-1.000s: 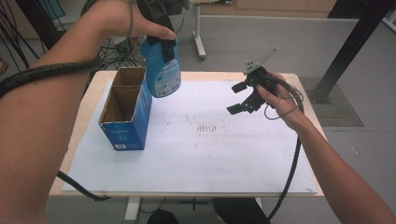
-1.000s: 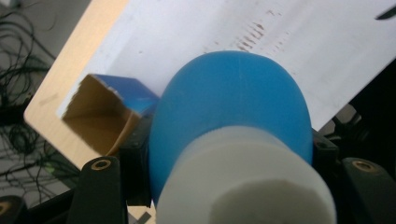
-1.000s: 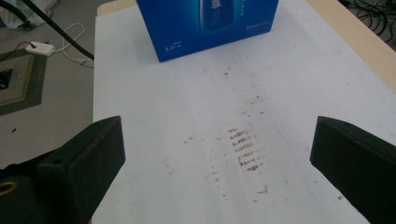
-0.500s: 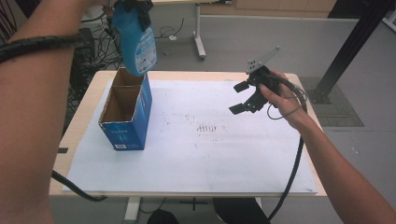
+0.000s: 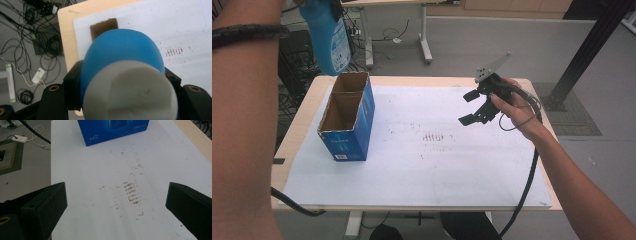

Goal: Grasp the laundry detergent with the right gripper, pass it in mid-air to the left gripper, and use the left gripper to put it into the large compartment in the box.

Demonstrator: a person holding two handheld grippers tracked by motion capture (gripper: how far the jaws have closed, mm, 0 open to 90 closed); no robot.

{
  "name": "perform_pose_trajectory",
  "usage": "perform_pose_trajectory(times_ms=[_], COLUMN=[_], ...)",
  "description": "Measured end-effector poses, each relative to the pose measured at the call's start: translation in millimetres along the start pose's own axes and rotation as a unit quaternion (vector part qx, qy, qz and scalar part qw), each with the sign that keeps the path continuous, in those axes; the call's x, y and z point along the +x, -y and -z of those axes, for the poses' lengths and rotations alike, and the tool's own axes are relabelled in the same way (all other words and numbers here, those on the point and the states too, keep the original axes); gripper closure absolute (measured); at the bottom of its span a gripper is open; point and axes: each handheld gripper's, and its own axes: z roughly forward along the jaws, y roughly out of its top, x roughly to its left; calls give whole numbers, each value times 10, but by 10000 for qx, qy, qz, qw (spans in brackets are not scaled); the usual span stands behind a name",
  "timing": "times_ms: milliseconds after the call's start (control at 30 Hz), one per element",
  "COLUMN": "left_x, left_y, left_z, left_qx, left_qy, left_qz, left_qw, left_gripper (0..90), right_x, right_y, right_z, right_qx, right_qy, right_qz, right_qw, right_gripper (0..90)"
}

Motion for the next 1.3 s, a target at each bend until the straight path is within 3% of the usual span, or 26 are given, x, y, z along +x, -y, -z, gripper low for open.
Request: perform_pose_trajectory(times_ms=[300,467,900,1300], left_x=[146,231,360,378], left_y=[-31,-34,5,53], left_z=[-82,-215,-361,-556], left_qx=[-4,42,83,88], left_qy=[-27,-2,-67,133], left_qz=[612,933,1195,1258], left_qw=[9981,9956,9928,9919], left_gripper=[374,374,374,374], right_x=[14,22,2,-9], right_y=[25,27,38,80], right_z=[31,36,32,18], right_qx=[72,94,126,156], right_qy=[78,89,66,26], right_qz=[2,31,11,-30], right_qw=[9999,9999,9999,9999], right_gripper=[36,36,37,37])
